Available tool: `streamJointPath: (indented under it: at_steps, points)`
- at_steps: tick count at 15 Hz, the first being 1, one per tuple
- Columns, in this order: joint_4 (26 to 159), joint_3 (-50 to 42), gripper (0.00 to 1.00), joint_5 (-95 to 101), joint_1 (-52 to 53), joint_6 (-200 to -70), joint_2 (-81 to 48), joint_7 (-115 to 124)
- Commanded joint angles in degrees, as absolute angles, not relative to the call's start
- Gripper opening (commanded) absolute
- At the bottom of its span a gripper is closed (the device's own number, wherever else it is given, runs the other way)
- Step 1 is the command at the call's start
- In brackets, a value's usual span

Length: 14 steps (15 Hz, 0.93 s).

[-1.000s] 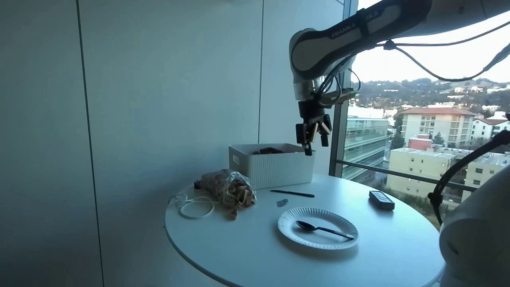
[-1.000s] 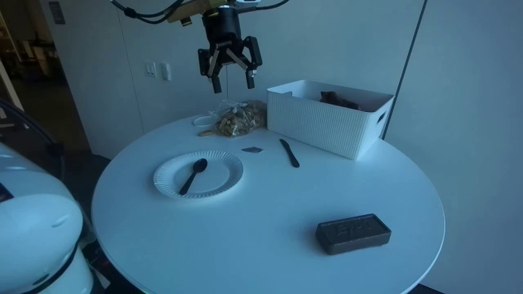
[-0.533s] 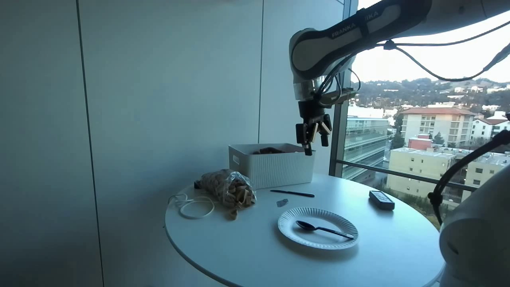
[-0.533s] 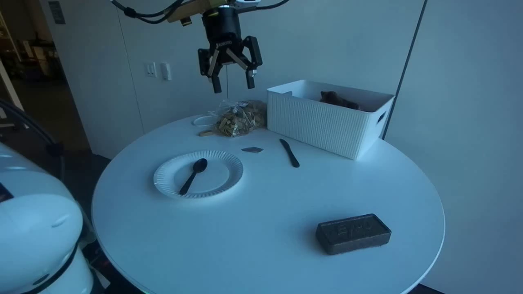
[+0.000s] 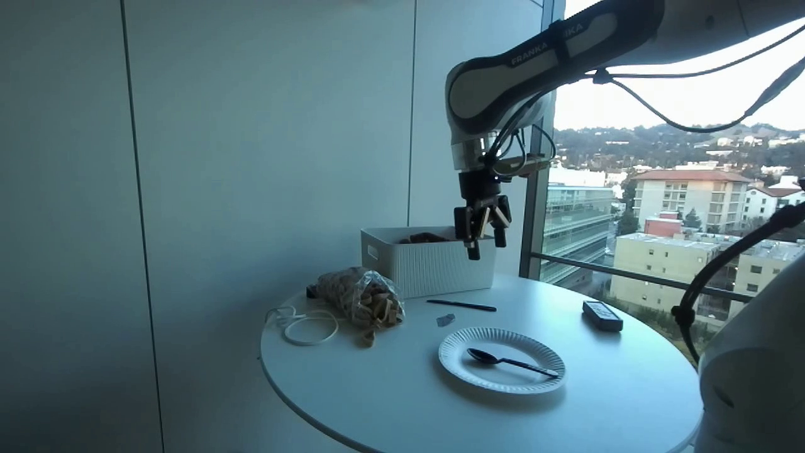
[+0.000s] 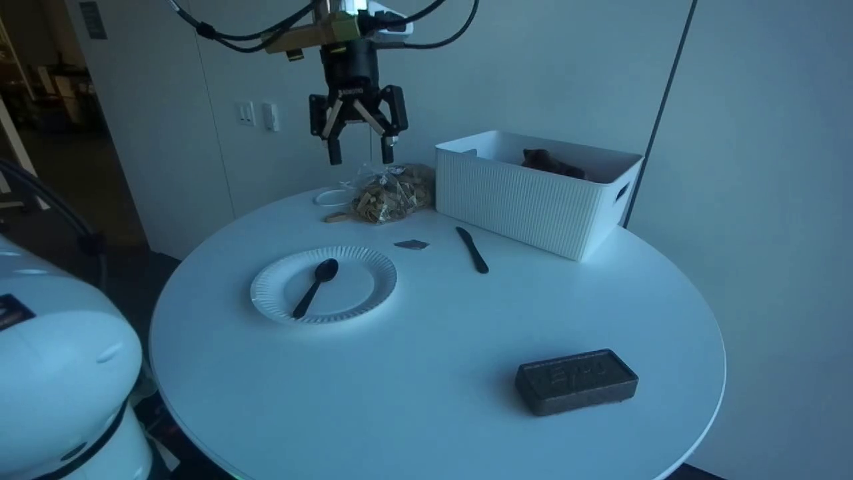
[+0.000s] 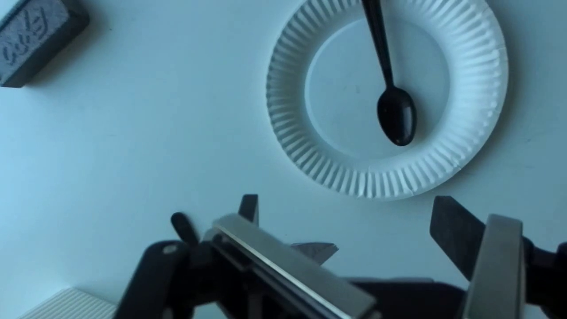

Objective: Take the spoon off of the plate and but the rubber bands on the plate

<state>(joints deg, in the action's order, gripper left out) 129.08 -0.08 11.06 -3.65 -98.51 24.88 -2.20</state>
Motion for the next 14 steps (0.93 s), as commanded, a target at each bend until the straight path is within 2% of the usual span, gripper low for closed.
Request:
streamJointPath:
  at_steps: [1, 5, 14]
  points:
    - [130.24, -0.7, 1.0, 8.16, -2.11, -98.95, 22.88, -1.42]
    - [135.56, -0.18, 1.0, 9.35, -2.46, -102.83, 22.45, 2.34]
    - [137.92, 0.2, 1.0, 11.32, -1.7, -101.38, 22.07, -0.66]
